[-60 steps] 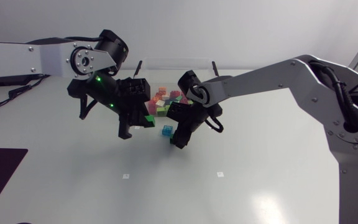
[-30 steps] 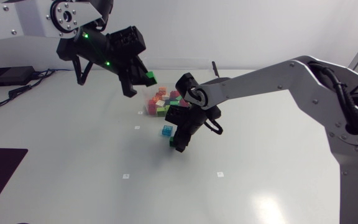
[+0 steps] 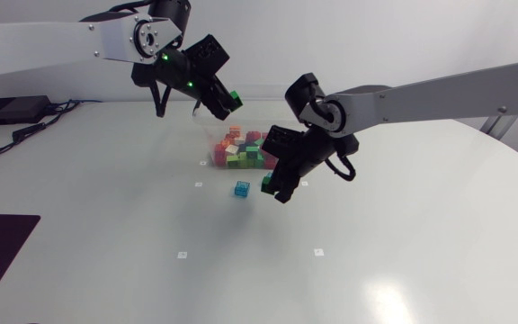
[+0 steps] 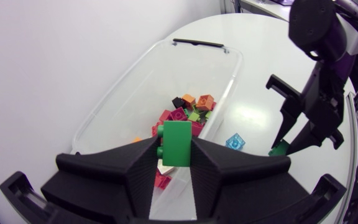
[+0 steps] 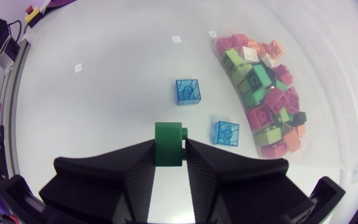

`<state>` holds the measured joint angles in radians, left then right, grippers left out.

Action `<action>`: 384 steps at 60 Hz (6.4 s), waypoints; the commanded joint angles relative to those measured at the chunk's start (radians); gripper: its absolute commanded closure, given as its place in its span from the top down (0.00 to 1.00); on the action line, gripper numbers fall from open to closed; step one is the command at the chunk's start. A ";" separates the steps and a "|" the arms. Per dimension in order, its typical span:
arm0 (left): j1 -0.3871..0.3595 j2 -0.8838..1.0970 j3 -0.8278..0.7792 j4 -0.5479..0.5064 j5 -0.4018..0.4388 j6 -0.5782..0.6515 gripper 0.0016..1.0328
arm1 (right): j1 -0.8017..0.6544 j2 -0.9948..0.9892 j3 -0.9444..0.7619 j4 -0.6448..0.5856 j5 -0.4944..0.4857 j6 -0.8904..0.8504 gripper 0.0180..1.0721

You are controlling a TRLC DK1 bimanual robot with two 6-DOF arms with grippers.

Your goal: Place the duplo bricks in the container

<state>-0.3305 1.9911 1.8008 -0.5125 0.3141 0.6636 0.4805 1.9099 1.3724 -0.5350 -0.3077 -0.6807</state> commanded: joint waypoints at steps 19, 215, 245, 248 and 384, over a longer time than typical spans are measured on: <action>0.059 0.187 0.204 0.043 0.010 -0.260 0.32 | -0.077 -0.121 -0.018 0.032 -0.062 0.075 0.27; 0.019 0.092 -0.656 0.566 0.393 0.149 0.95 | -0.391 -0.354 -0.519 0.888 -0.240 0.452 0.90; 0.044 0.181 -0.597 0.644 0.393 0.126 0.95 | -0.404 -0.272 -0.618 0.994 -0.281 0.438 0.90; 0.047 0.198 -0.581 0.648 0.393 0.126 0.95 | -0.404 -0.267 -0.621 1.000 -0.283 0.435 0.90; 0.151 -0.218 -0.936 0.594 0.484 0.136 0.24 | -0.157 0.360 -0.312 1.207 -0.225 0.388 0.39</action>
<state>-0.1925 1.8221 0.8951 0.0948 0.7807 0.8051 0.3134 2.2375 1.0458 0.6628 -0.5301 -0.3141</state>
